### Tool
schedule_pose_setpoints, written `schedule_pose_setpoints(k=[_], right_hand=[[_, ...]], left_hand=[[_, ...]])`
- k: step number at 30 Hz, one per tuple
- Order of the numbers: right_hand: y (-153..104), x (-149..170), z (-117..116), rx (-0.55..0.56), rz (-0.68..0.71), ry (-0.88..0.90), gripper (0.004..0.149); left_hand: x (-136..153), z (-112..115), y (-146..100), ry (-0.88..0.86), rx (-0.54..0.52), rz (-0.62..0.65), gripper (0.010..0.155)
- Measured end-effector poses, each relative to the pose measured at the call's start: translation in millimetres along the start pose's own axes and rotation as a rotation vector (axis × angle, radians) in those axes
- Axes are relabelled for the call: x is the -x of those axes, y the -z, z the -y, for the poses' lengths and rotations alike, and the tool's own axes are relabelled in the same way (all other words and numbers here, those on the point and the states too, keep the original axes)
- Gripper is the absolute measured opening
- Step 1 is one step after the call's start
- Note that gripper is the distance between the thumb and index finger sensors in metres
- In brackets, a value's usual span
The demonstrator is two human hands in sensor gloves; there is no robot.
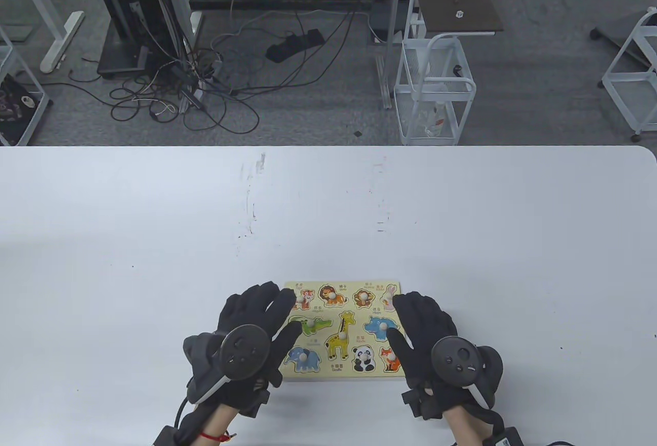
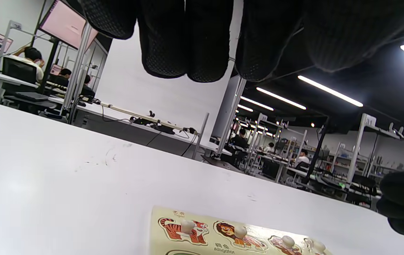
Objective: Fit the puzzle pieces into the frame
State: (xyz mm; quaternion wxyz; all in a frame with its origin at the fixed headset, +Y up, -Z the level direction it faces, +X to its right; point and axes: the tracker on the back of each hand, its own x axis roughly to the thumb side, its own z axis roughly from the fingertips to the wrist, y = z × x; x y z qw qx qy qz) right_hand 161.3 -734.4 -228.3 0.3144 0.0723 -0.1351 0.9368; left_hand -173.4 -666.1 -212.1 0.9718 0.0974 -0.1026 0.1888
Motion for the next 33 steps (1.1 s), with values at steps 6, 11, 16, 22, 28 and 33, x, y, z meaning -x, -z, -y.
schedule_pose_setpoints(k=[6,11,16,22,28,33], right_hand=[[1,0,-4,-0.027,0.001,-0.008,0.066],[1,-2,-9,-0.045,0.022,-0.044,0.068],[0,-2,-9,-0.043,0.005,-0.06,0.068],[-1,-9,-12,-0.04,0.02,-0.104,0.073],[-1,-9,-12,-0.044,0.009,-0.093,0.074],[-1,-9,-18,-0.11,0.016,-0.078,0.074]], left_hand=[[21,29,-5,-0.209,-0.03,0.012,0.067],[28,49,-3,-0.235,-0.006,0.026,0.07],[37,56,-4,-0.207,0.008,0.01,0.071],[41,62,-4,-0.199,0.05,0.018,0.07],[43,67,-2,-0.168,0.09,0.003,0.075],[41,67,-3,-0.161,0.09,0.008,0.074]])
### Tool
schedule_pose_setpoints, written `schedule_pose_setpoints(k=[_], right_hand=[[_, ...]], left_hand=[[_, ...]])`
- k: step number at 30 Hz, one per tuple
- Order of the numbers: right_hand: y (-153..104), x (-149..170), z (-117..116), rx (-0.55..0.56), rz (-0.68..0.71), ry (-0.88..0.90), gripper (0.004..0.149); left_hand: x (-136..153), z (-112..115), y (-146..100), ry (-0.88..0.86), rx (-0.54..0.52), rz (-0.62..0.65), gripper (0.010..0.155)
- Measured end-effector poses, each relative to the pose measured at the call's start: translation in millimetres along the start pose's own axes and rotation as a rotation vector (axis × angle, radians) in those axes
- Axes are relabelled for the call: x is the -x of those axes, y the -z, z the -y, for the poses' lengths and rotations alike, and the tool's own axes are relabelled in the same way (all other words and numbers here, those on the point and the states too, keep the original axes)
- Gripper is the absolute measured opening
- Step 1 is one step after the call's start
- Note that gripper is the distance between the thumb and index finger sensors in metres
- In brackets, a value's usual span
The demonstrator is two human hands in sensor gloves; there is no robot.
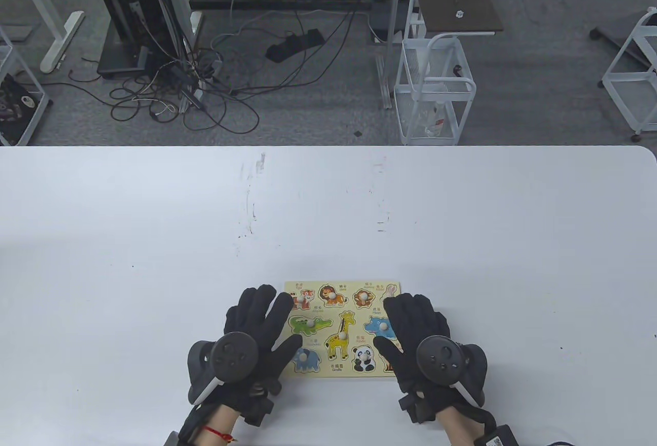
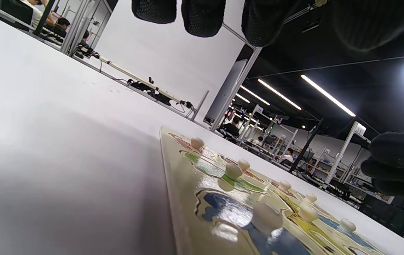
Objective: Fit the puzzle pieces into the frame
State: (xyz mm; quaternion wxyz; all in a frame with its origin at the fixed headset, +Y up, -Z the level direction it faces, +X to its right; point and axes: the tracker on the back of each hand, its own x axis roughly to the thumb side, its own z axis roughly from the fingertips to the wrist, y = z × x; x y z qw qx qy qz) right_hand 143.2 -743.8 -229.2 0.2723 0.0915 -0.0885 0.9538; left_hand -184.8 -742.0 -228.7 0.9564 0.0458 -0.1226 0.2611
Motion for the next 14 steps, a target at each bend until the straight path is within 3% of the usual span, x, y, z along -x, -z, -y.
schedule_pose_setpoints(k=[14], right_hand=[[-0.4,1.3,0.6,0.015,-0.005,-0.02,0.072]], left_hand=[[-5.0,2.3,-0.2,0.041,0.012,-0.001,0.072]])
